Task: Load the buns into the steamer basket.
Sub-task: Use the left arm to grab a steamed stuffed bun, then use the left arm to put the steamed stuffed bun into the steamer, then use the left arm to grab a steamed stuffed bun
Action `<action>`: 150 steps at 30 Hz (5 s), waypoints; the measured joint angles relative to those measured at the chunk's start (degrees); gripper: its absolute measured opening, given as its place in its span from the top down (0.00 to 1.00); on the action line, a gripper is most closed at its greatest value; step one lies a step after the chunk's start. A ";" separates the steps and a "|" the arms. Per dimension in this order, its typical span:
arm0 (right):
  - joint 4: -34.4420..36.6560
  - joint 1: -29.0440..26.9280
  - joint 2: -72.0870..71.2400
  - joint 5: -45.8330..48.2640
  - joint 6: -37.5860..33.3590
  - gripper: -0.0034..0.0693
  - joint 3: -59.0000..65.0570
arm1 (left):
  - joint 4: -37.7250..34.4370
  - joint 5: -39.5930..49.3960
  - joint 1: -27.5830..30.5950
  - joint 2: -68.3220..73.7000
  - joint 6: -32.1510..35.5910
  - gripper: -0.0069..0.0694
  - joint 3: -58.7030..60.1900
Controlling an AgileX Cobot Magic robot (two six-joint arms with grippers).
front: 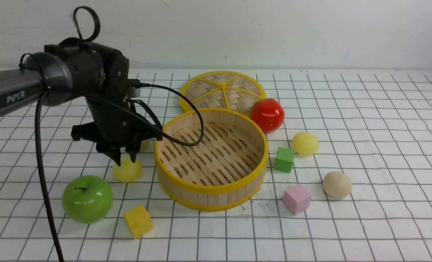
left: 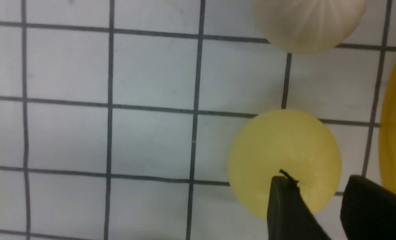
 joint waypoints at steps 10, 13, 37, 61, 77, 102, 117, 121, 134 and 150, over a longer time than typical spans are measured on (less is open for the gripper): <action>0.00 0.00 0.00 0.00 0.00 0.62 0.00 | 1.40 -1.83 0.00 0.46 -0.18 0.60 -0.07; 0.00 0.00 0.00 0.00 0.00 0.62 0.00 | 1.58 -2.03 0.00 0.67 -0.72 0.60 -0.07; 0.00 0.00 0.00 0.00 0.00 0.62 0.00 | -1.35 -0.61 1.06 3.39 -1.45 0.93 -0.35; 0.00 0.00 0.00 0.00 0.00 0.62 0.00 | -7.63 -0.13 2.58 -8.84 2.47 0.93 -0.29; 0.00 0.00 0.00 0.00 0.00 0.62 0.00 | -10.56 -5.74 -4.94 -7.39 3.06 0.93 -0.53; 0.00 0.00 0.00 0.00 0.00 0.62 0.00 | -13.63 -7.27 -5.05 -1.15 2.95 0.88 -0.53; 0.00 0.00 0.00 0.00 0.00 0.62 0.00 | -18.98 -7.94 -5.05 -1.15 5.75 0.87 -0.53; 0.00 0.00 0.00 0.00 0.00 0.62 0.00 | -18.59 -7.23 -5.05 -1.15 5.75 0.83 -0.53; 0.00 0.00 0.00 0.00 0.00 0.62 0.00 | -15.51 -6.66 -4.50 -2.71 5.70 0.38 -0.96; 0.00 0.00 0.00 0.00 0.00 0.62 0.00 | -5.99 -12.77 4.88 -0.58 -3.09 0.45 -5.69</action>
